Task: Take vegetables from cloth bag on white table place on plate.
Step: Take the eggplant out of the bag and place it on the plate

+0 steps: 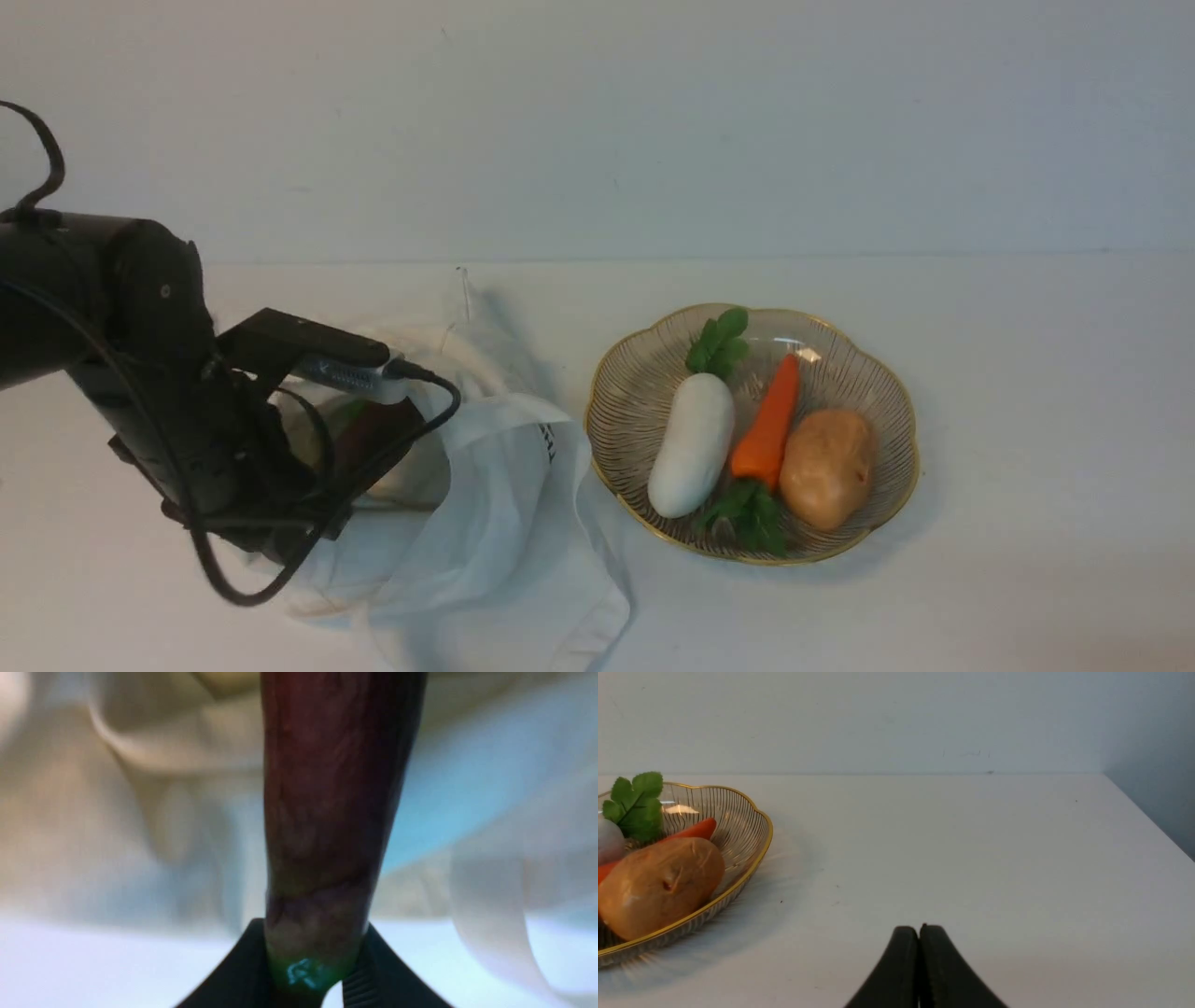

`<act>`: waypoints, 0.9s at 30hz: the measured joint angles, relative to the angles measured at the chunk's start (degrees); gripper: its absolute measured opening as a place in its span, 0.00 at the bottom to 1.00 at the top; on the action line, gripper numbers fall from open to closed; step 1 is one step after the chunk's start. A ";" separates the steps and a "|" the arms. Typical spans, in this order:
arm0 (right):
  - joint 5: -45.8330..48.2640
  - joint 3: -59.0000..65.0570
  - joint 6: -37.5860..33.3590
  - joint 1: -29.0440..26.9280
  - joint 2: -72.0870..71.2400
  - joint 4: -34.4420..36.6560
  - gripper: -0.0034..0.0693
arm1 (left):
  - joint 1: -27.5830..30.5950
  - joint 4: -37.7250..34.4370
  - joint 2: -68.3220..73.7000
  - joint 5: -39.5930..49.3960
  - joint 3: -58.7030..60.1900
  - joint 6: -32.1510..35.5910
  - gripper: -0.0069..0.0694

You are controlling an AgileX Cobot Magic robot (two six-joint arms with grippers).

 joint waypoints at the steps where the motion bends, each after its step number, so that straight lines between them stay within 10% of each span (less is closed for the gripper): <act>1: 0.00 0.00 0.00 0.00 0.00 0.00 0.03 | 0.00 -0.33 -2.65 0.11 1.31 -0.02 0.32; 13: 0.00 0.00 0.00 0.00 0.00 0.00 0.03 | -1.13 -5.32 -22.91 8.99 5.17 0.22 0.32; 27: 0.00 0.00 0.00 0.00 0.00 0.00 0.03 | -25.29 -5.30 -14.14 2.68 -4.17 -16.04 0.32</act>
